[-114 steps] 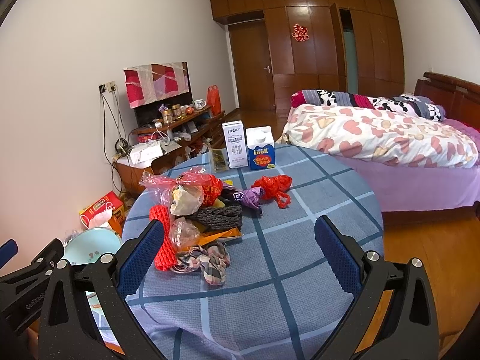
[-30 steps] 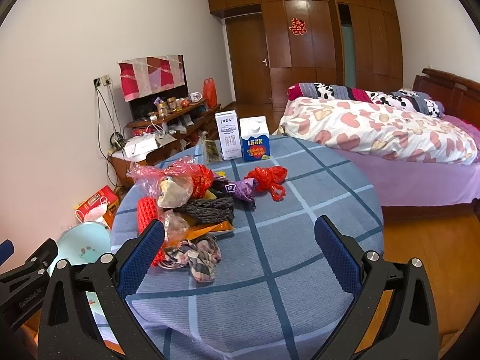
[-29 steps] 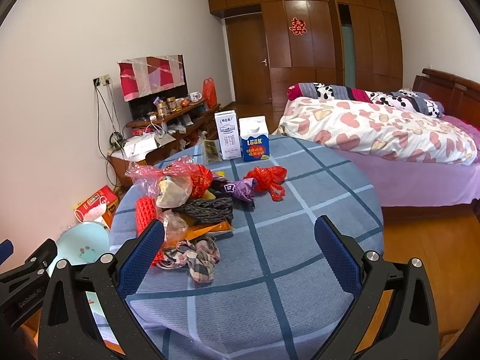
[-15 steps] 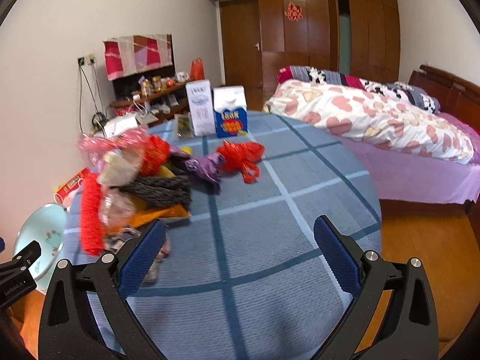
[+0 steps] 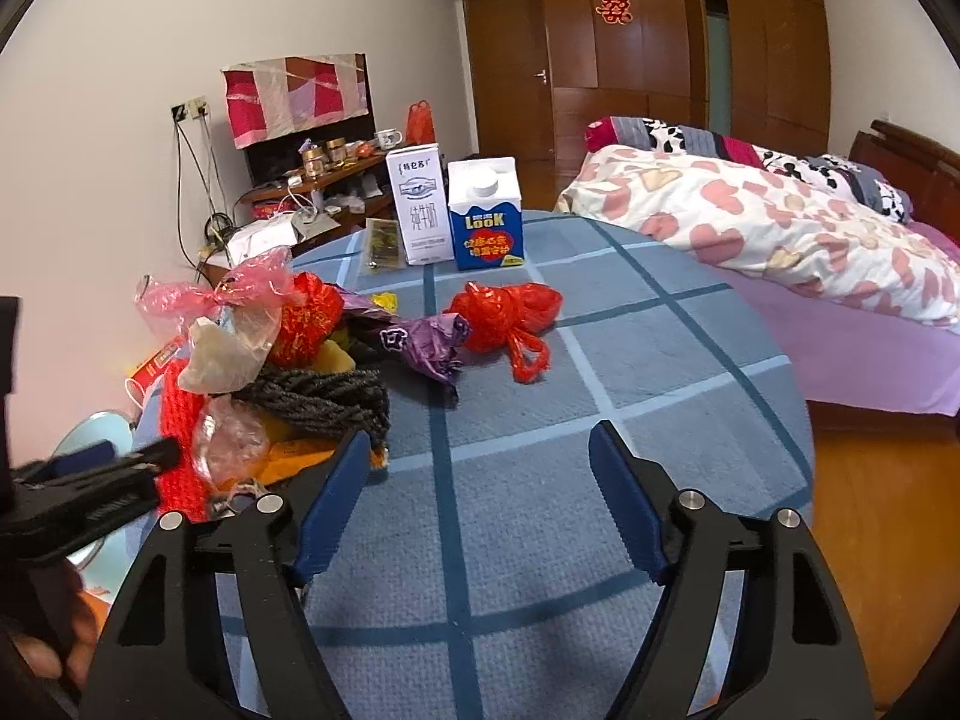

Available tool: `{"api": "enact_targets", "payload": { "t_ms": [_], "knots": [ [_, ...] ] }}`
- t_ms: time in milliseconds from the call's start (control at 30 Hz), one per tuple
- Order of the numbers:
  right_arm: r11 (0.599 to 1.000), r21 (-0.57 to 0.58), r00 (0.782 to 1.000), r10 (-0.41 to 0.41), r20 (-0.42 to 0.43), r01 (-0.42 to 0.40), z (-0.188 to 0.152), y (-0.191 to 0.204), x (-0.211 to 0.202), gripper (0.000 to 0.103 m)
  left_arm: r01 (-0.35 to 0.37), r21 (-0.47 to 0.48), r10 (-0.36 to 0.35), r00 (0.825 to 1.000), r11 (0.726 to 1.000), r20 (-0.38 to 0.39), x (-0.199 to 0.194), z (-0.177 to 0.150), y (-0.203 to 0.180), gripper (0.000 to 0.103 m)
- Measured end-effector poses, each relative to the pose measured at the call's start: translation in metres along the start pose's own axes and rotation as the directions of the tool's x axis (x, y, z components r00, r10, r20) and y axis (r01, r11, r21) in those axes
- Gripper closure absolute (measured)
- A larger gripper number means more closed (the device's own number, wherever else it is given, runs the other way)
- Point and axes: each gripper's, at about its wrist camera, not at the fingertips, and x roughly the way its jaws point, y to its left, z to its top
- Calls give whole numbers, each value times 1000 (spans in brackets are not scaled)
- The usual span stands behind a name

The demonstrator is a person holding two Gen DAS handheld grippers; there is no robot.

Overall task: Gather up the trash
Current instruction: 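Grasp the red mesh fruit sleeve with the left gripper while the right gripper reaches the pink bag, then carry the red mesh sleeve over the light-blue bin and open the left gripper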

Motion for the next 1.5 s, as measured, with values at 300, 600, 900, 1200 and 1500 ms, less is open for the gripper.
{"api": "enact_targets", "payload": {
  "t_ms": [300,600,900,1200,1500],
  "knots": [
    [997,14,997,73,1,-73,23,11,10,34,146,16,-147,989,989,11,8,7,-2,82],
    [971,-10,969,241,52,-241,79,56,33,40,130,70,-136,985,989,102,-32,8,13,84],
    [934,48,927,358,-111,-355,83,95,89,85,64,11,-65,983,998,169,-62,16,59,83],
    [953,-14,953,301,24,-301,83,90,27,89,17,-62,-2,975,998,222,-90,17,104,83],
    [923,-130,928,371,44,-362,60,147,-23,89,-100,-137,131,962,986,238,-120,-6,159,82]
  ]
}}
